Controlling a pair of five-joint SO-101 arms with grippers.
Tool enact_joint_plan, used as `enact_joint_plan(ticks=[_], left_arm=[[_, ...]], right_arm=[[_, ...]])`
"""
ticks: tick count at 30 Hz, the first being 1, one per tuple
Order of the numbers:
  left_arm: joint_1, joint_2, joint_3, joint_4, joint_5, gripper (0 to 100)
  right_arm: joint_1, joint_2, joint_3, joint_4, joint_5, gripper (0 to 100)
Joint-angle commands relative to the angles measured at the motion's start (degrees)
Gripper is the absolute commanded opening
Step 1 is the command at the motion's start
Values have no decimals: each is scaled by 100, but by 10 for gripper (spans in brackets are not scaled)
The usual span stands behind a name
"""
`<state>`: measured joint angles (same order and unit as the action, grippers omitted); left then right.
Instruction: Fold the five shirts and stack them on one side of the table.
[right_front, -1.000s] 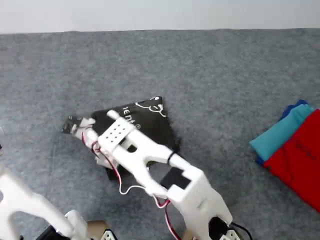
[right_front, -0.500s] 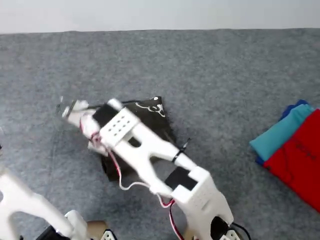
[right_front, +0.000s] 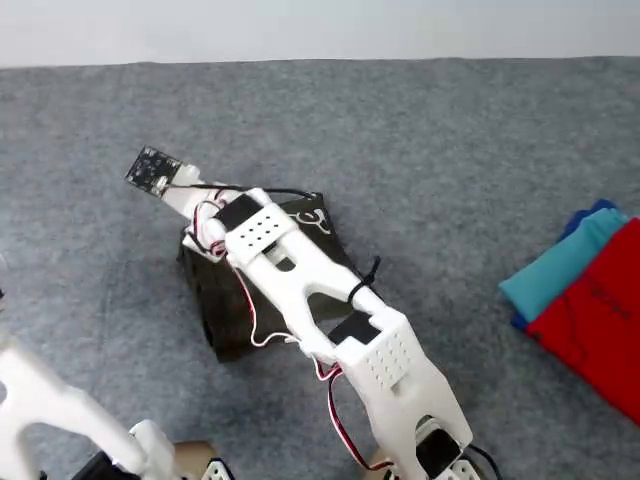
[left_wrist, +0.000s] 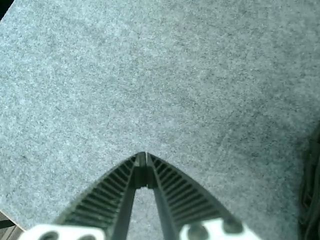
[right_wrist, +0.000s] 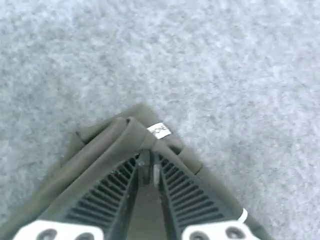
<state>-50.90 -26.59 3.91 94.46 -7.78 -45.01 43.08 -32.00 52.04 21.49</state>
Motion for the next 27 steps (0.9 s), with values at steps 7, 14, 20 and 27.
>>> enact_joint_plan(ticks=[7, 14, 20, 27], left_arm=[[35, -167, -48, -79, -35, 9], [44, -141, -31, -88, -35, 9], [44, -167, -31, -88, -35, 9], [44, -167, -31, -62, -35, 9]], right_arm=[[-110, -497, -352, -110, -651, 179], [-110, 127, -352, -558, -642, 136], [-22, -57, -993, 110, -642, 136], [171, -505, -2171, 1596, -642, 136]])
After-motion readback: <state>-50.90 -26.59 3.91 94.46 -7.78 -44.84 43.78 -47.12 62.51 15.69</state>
